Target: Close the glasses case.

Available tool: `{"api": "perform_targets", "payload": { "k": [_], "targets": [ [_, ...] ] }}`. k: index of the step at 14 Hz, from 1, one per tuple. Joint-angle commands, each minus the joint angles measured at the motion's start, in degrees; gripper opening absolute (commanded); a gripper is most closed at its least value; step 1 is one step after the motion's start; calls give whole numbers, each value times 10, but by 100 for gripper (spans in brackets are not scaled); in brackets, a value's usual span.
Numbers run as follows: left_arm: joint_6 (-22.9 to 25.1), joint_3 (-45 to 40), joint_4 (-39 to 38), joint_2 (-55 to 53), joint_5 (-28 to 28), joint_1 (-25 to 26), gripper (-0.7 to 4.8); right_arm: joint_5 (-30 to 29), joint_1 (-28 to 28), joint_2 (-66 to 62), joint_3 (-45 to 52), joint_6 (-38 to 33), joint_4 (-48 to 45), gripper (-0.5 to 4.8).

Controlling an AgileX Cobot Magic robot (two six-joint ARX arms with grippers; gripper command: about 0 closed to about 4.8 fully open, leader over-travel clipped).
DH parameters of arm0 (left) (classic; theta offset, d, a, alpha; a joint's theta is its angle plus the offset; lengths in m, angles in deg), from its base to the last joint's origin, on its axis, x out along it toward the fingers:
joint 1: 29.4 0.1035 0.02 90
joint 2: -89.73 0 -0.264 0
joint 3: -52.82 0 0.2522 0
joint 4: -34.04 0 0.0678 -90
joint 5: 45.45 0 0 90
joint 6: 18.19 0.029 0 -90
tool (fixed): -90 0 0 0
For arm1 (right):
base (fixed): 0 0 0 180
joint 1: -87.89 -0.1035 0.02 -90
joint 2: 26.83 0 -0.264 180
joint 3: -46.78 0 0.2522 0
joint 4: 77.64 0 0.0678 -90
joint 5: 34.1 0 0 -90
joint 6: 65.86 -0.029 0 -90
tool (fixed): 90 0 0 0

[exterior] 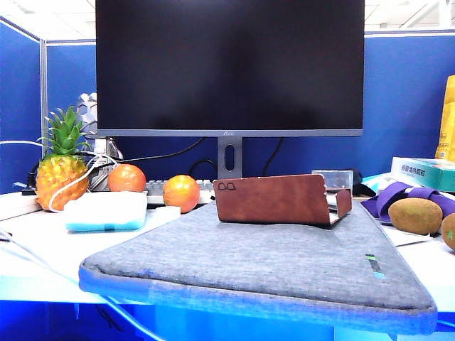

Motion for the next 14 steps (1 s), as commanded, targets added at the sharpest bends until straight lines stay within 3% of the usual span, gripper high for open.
{"api": "perform_targets", "payload": {
  "k": [1,2,3,6,8,11,14],
  "targets": [
    [52,63,0,-98,11,0,153,-13,-1,-134,-75,28,4,55],
    [80,91,0,-147,11,0,153,-29,-1,-193,-102,40,2,55],
    [122,146,-19,-227,4,0,153,-84,-1,-297,-151,66,5,55],
    [177,201,-53,-294,-3,0,153,-162,-2,-387,-199,80,2,55],
    [166,217,-78,-309,-1,0,153,-161,-2,-395,-203,94,3,55],
    [151,248,-118,-344,-55,-20,153,-169,-37,-410,-203,94,23,54],
    [179,262,-117,-398,-61,-118,153,-179,-119,-461,-203,115,50,54]
  ]
}}
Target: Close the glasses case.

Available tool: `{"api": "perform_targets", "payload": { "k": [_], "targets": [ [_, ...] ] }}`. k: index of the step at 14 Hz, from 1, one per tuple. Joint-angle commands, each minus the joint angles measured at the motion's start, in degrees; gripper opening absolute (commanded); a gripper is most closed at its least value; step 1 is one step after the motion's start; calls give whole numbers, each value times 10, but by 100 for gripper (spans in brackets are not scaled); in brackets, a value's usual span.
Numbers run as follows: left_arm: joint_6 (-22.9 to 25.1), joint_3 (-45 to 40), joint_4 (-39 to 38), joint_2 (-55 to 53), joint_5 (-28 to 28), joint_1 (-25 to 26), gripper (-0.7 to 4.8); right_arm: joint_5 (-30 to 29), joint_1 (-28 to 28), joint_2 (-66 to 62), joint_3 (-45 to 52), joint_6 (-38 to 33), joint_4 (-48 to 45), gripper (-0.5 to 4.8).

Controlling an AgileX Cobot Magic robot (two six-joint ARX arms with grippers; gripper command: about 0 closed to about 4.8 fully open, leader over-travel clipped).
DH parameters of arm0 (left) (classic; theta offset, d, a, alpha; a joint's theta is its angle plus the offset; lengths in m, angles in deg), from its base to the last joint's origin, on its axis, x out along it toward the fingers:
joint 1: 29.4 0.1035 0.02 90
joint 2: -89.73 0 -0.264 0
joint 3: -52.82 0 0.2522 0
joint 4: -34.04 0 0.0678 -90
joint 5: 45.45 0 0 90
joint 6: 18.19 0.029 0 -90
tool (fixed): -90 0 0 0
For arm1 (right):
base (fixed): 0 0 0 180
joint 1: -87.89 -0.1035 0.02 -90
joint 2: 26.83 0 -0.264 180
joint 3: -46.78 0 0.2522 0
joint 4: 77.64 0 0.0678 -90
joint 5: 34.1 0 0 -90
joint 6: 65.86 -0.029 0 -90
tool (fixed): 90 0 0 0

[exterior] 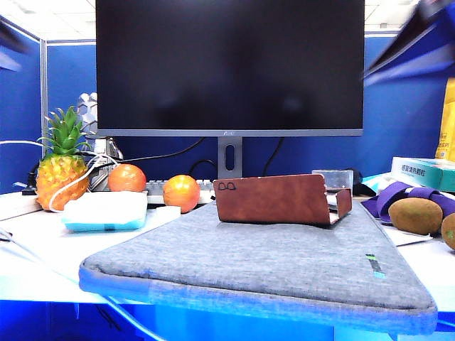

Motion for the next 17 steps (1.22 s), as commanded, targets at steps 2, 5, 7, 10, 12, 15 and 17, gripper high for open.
{"api": "perform_targets", "payload": {
  "k": [2,5,7,10,12,15,17],
  "targets": [
    [47,7,24,-75,86,-151,153,-14,-93,-88,-5,24,19,54],
    [54,17,57,-117,181,-209,153,-3,-131,-142,-17,38,16,39],
    [61,19,123,-138,197,-223,153,18,-137,-188,-37,59,15,8],
    [123,19,172,-153,200,-224,153,43,-137,-232,-71,82,14,-4],
    [156,19,186,-174,202,-224,153,53,-137,-273,-110,100,15,-4],
    [156,19,190,-205,200,-224,153,68,-137,-320,-148,119,15,-4],
    [161,19,191,-216,199,-224,153,95,-137,-343,-165,130,20,-4]
  ]
}}
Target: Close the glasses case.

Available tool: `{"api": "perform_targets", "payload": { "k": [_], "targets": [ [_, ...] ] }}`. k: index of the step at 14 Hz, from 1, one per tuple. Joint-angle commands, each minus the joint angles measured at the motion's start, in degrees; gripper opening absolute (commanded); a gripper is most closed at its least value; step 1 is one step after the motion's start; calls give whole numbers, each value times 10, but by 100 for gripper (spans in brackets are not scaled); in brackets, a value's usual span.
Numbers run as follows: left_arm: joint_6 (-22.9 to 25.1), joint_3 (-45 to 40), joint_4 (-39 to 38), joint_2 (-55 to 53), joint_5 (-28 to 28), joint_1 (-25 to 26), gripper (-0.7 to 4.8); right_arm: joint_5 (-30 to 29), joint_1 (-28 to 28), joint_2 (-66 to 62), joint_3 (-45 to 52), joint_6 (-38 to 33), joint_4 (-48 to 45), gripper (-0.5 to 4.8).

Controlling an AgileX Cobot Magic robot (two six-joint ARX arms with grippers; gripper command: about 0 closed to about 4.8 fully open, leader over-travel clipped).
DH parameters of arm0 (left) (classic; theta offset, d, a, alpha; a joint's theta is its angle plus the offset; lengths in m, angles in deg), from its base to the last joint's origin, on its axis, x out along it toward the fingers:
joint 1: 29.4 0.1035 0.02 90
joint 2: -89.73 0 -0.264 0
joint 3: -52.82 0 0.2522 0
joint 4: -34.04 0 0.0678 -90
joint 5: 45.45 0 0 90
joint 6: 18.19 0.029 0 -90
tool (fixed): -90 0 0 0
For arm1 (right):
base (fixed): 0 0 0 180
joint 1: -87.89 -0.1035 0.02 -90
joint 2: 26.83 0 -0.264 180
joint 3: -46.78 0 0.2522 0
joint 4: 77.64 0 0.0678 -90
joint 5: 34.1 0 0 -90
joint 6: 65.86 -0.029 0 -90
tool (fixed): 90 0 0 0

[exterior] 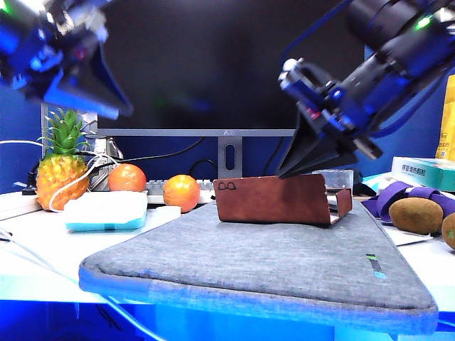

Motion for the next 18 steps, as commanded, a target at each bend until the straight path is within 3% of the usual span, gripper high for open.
{"api": "perform_targets", "payload": {
  "k": [1,5,8,11,13,18],
  "targets": [
    [18,3,12,-9,-2,-1,153,55,0,-29,-26,41,3,-4],
    [30,3,21,-9,-2,0,153,179,1,-52,-57,112,5,-4],
    [30,3,25,-9,-2,0,153,230,1,-53,-82,145,-1,-4],
    [30,9,19,-8,8,0,153,236,1,-52,-109,135,1,-4],
    [30,25,-5,13,71,0,153,236,1,-25,-122,124,11,-4],
    [52,25,-43,147,86,12,153,268,19,190,-85,59,15,-4]
  ]
}}
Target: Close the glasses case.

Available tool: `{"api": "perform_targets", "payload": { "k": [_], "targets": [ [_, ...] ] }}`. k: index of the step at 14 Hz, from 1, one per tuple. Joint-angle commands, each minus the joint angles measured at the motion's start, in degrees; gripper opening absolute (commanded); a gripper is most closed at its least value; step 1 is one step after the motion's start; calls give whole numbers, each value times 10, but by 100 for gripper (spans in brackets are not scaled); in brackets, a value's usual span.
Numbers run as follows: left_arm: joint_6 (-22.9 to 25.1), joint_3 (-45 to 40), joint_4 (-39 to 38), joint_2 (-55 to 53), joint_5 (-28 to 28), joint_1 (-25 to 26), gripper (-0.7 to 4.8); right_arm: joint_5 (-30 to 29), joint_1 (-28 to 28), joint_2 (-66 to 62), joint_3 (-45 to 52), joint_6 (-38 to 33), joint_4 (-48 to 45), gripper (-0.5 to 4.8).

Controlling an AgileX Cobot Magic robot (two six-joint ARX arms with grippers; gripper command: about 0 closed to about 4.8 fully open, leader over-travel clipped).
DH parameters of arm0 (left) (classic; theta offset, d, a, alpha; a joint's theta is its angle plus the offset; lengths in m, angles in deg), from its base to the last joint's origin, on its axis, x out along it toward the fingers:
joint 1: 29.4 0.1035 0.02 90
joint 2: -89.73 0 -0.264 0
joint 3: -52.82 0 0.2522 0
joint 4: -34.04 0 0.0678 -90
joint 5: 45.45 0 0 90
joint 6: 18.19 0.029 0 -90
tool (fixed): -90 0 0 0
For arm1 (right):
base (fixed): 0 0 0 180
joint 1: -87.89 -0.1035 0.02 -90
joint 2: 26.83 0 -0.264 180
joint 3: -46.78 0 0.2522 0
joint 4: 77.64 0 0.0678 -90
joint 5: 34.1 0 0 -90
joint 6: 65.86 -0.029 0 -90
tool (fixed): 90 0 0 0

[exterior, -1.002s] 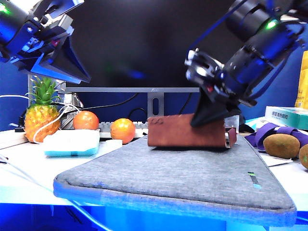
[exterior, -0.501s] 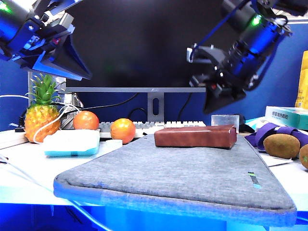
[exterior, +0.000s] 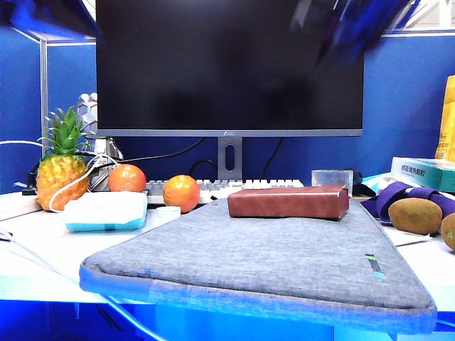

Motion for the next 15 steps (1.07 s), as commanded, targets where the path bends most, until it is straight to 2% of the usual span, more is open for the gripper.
{"api": "perform_targets", "payload": {
  "k": [1,3,5,8,10,11,13,15],
  "targets": [
    [8,1,-56,40,14,8,153,9,7,111,51,-32,-1,-4],
    [21,0,-94,60,13,12,153,41,7,186,97,-32,17,-4],
    [20,-1,-127,99,13,22,153,48,6,268,142,-62,56,-4],
    [-6,-61,-170,234,19,28,153,60,5,416,232,-124,71,-4],
    [-49,-104,-208,319,39,28,152,56,-4,485,289,-206,68,-4],
    [-67,-104,-207,341,58,28,152,56,-12,503,314,-218,61,-4],
    [-162,-104,-210,358,78,28,152,59,-33,534,364,-229,60,-4],
    [-172,-110,-235,357,64,28,152,59,-45,557,414,-228,29,-4]
  ]
}}
